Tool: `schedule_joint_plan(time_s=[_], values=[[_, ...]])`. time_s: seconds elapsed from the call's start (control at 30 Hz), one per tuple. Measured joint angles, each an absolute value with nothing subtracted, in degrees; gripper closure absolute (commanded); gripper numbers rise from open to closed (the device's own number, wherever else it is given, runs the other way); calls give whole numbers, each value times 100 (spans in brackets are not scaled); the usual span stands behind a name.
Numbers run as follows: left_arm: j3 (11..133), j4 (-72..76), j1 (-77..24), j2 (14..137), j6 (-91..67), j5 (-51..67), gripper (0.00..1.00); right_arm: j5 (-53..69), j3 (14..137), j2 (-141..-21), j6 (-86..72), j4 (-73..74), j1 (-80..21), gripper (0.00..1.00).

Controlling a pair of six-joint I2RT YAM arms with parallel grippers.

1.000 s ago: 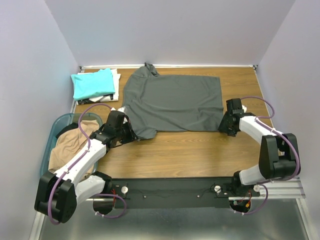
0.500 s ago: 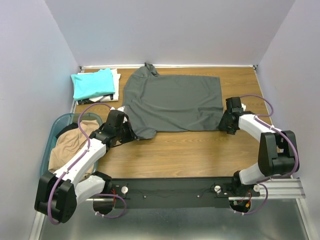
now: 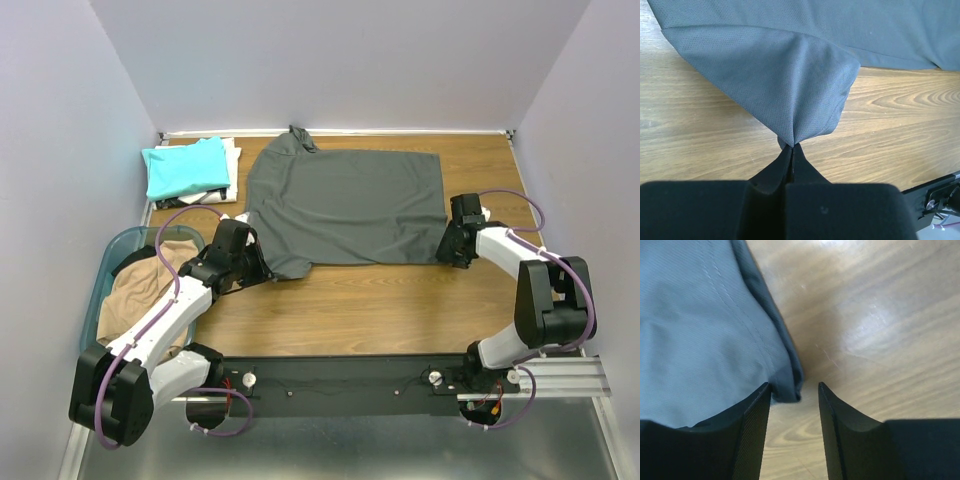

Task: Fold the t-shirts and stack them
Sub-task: Flatten the tshirt out, then fold the tshirt

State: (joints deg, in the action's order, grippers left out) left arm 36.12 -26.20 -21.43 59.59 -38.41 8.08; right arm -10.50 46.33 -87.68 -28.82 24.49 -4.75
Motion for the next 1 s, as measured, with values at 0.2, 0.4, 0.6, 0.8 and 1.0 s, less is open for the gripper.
schedule_joint_plan(time_s=[0.2, 0.4, 0.6, 0.8, 1.0], values=[[3638, -2637, -2143, 5959, -3841, 749, 100, -978, 4652, -8783, -2895, 2410, -473, 77], [3756, -2788, -2141, 5920, -3841, 635, 100, -928, 4650, -8726, -2904, 2639, -475, 94], [3885, -3017, -2128, 5754, -3839, 558, 100, -893, 4650, -8372, -2838, 3301, -473, 100], [3887, -3251, -2108, 5540, -3844, 558, 100, -755, 4650, -8012, -2838, 3881, -475, 100], [3900, -3664, -2106, 5183, -3844, 532, 100, -576, 4650, -7782, -2862, 4412, -475, 100]])
